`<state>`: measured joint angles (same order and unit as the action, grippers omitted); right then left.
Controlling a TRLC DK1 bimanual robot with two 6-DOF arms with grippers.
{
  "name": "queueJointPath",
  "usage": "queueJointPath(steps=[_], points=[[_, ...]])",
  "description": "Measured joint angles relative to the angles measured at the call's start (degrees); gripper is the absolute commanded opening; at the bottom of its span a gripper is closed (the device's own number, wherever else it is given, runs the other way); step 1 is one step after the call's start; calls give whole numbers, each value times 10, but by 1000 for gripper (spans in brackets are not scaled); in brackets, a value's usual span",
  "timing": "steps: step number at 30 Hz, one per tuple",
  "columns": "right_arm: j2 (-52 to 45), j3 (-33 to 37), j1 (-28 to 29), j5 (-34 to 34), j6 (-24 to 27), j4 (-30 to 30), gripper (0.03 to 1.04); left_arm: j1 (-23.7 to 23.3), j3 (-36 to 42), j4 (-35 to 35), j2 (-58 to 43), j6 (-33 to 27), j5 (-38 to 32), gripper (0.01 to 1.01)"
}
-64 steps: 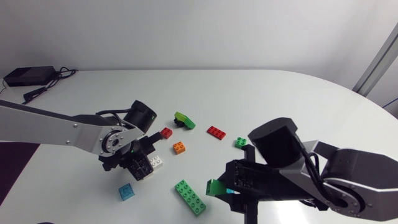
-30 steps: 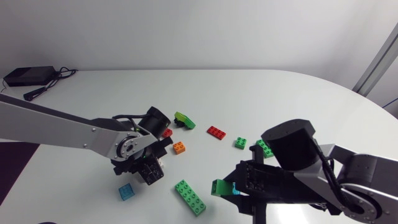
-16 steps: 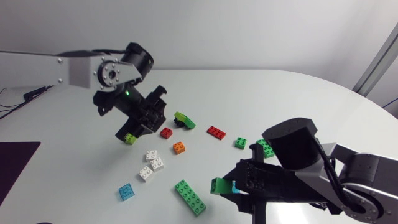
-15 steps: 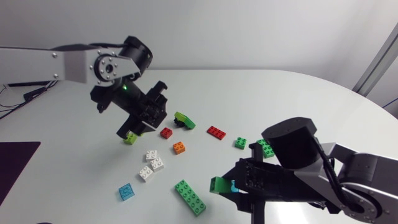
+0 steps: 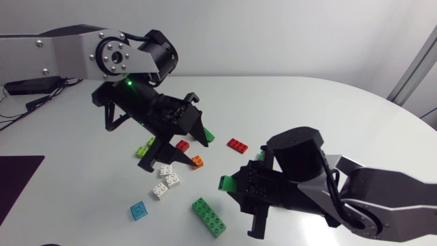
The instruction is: Separate the duplo bricks
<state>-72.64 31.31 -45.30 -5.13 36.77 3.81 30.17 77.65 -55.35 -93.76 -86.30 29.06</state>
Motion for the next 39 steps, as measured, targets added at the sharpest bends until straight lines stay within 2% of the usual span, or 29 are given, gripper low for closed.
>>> queueJointPath(steps=[7, 19, 24, 33, 39], points=[[-12, 0, -9, 54, -15, 43, 300, 1, 13, 33, -12, 72, 70, 610], [42, 0, 16, 77, -35, 62, 300, -12, 0, 104, -35, 160, 148, 610], [66, 0, 40, 42, -58, 65, 300, -12, -16, 134, -40, 183, 158, 608], [85, 0, 80, -48, -86, 42, 300, -7, -33, 160, -41, 189, 163, 610], [85, 2, 83, -69, -94, 37, 300, 0, -35, 168, -41, 196, 167, 610]])
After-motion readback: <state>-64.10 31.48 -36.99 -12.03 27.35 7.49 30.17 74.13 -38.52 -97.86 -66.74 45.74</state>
